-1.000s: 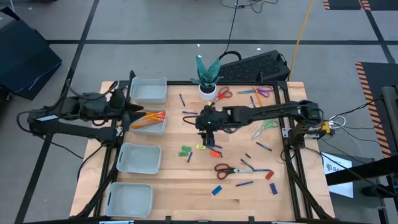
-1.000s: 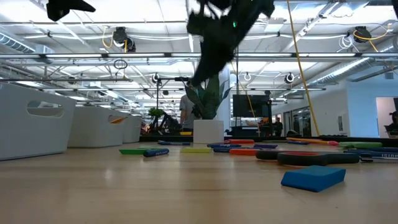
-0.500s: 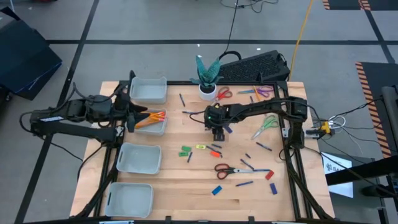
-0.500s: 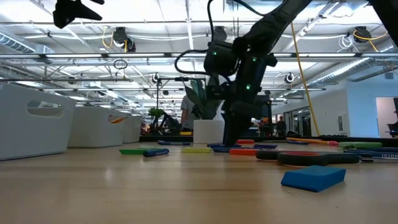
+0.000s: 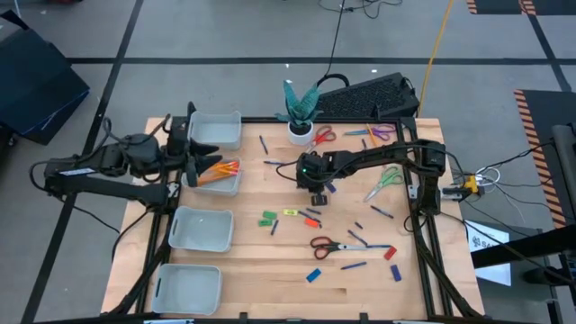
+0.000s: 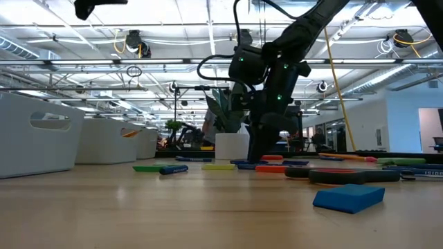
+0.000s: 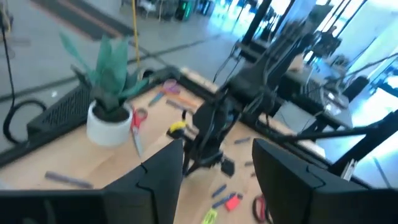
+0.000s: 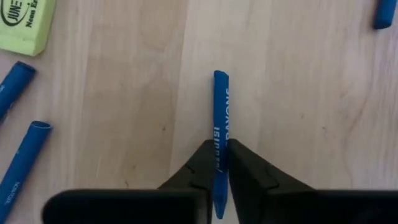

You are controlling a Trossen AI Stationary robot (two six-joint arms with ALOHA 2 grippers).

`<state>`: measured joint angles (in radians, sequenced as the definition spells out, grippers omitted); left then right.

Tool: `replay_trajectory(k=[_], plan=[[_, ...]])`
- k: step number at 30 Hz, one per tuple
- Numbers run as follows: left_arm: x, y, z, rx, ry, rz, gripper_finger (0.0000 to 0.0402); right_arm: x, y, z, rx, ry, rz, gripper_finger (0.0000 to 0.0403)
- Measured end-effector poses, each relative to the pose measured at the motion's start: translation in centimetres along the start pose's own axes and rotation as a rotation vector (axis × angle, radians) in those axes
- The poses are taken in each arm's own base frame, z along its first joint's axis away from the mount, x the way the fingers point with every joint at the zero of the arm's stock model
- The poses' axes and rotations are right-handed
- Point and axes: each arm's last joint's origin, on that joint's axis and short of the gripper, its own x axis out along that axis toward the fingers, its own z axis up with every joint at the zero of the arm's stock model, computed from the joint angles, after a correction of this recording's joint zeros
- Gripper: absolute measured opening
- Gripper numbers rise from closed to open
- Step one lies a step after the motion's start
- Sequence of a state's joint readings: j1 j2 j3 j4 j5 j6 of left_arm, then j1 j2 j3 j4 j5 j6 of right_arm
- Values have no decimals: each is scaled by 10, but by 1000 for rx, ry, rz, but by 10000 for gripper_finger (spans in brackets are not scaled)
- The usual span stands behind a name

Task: Sort crayons/erasers/pens/pencils in bins
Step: Put the blue crayon into the top gray bin

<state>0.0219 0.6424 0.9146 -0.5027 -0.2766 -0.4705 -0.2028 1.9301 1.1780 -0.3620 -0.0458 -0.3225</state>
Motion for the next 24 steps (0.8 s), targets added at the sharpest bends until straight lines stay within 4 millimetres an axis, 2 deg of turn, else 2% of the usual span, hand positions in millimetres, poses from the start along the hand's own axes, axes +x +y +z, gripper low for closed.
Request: replay_trajectory(k=[5, 8, 12, 16, 20, 24], plan=[[0, -2, 4, 31, -48, -6, 195, -4, 2, 3, 26, -30, -6, 12], [0, -1, 4, 37, -52, 3, 195, -15, 9, 9, 39, -77, -2, 18], [0, 0, 4, 14, -61, 33, 195, -57, 19, 27, 18, -221, -78, 17], [8, 4, -4, -134, -69, 74, 195, -104, 32, 38, 0, -378, -203, 17], [29, 11, -25, -363, -27, 92, 195, -150, 48, 47, -47, -556, -341, 17], [56, 12, -47, -537, 37, 91, 195, -173, 60, 51, -67, -656, -421, 17]])
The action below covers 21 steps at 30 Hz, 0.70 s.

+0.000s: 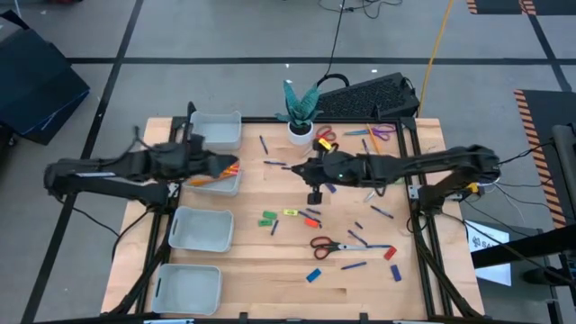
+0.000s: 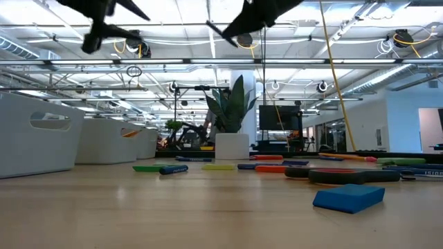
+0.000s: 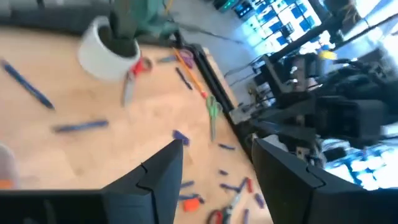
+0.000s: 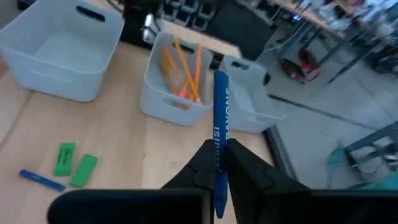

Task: Sort crayons/erasers/pens/pencils in bins
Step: Put the blue crayon into the top gray bin

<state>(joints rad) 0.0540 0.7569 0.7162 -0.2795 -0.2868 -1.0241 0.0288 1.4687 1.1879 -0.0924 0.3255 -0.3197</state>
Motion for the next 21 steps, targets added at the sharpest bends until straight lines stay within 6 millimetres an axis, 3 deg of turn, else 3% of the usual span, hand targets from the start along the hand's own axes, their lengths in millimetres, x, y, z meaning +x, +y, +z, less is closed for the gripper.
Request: replay_trajectory(k=[4, 10, 16, 21], plan=[[29, -5, -8, -80, 8, -46, 195, 0, -1, 16, -7, -8, -28, 16], [66, -10, -14, -193, 15, -118, 195, 19, -7, 39, 24, 81, -17, 16], [83, -16, -16, -222, -35, -199, 195, 37, -11, 36, 120, 180, -13, 16], [93, -15, -20, -173, -45, -192, 195, 40, -17, 34, 263, 174, -17, 16]])
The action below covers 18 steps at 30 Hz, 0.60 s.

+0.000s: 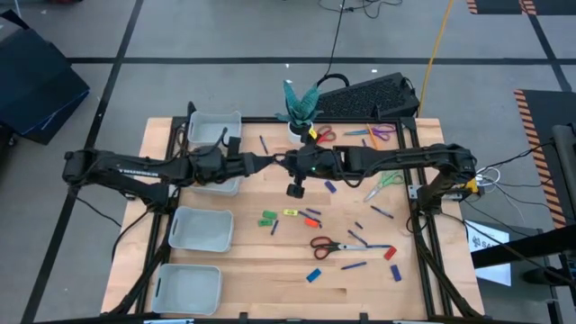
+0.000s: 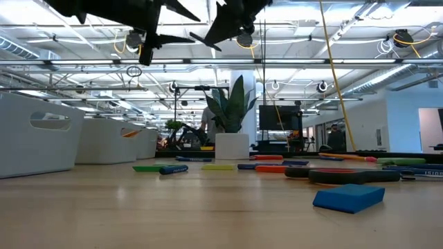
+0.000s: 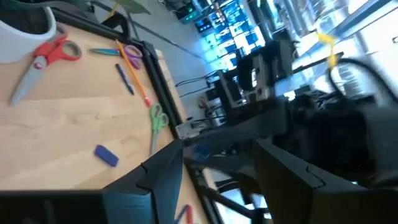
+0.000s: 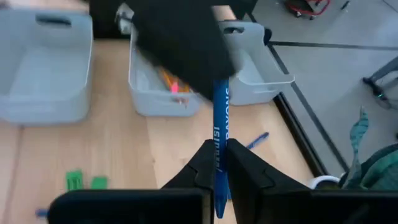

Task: Sort crayons/erasers/pens/pencils in bins
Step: Put the blue crayon into the top gray bin

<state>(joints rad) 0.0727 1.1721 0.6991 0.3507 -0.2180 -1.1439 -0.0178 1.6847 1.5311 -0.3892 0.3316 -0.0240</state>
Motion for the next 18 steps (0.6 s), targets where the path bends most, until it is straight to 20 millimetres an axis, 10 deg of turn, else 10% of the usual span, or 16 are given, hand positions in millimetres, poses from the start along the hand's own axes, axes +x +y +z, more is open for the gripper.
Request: replay_trajectory(k=[18], plan=[[3, -11, 3, 313, -89, -120, 195, 0, -11, 16, 426, -133, 166, 16]])
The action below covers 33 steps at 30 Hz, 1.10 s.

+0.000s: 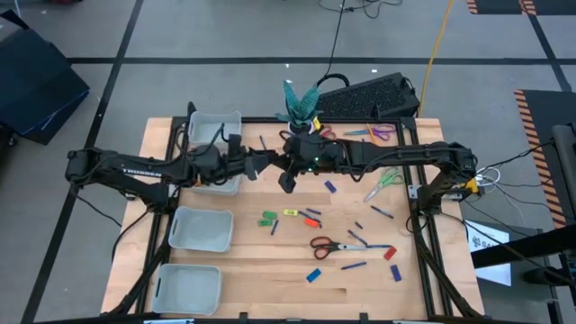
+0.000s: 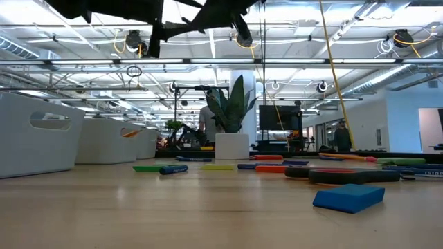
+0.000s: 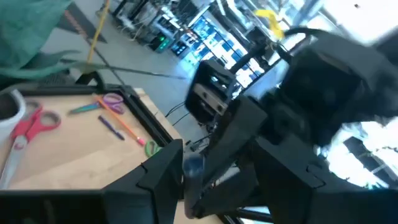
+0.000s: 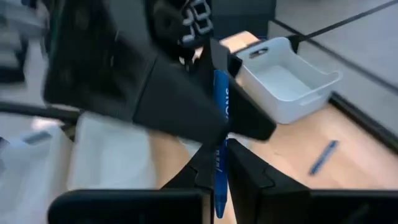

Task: Sort crayons/erasers/pens/pencils in bins
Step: Put the blue crayon into the top gray bin

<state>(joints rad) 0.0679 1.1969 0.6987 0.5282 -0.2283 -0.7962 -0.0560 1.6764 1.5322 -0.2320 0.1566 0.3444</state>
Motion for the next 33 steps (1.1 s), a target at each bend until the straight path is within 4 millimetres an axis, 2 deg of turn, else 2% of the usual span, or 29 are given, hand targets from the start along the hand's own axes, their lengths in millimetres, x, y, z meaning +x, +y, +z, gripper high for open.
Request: replay_trajectory(k=[5, 10, 15, 26, 29, 33], plan=[[-9, -8, 8, 90, -6, -51, 195, 0, 2, 6, 51, -58, 26, 16], [-29, -20, 26, 190, -63, -106, 195, -7, 4, 16, 85, -137, 60, 16], [-42, -27, 36, 265, -90, -146, 195, -9, 8, 24, 96, -203, 132, 16], [-43, -30, 35, 381, -42, -259, 194, -13, 16, 32, 26, -281, 270, 16], [-43, -33, 35, 406, -42, -308, 177, -14, 18, 32, -4, -274, 297, 16], [-44, -35, 37, 441, -59, -345, 125, -14, 20, 31, -24, -267, 329, 16]])
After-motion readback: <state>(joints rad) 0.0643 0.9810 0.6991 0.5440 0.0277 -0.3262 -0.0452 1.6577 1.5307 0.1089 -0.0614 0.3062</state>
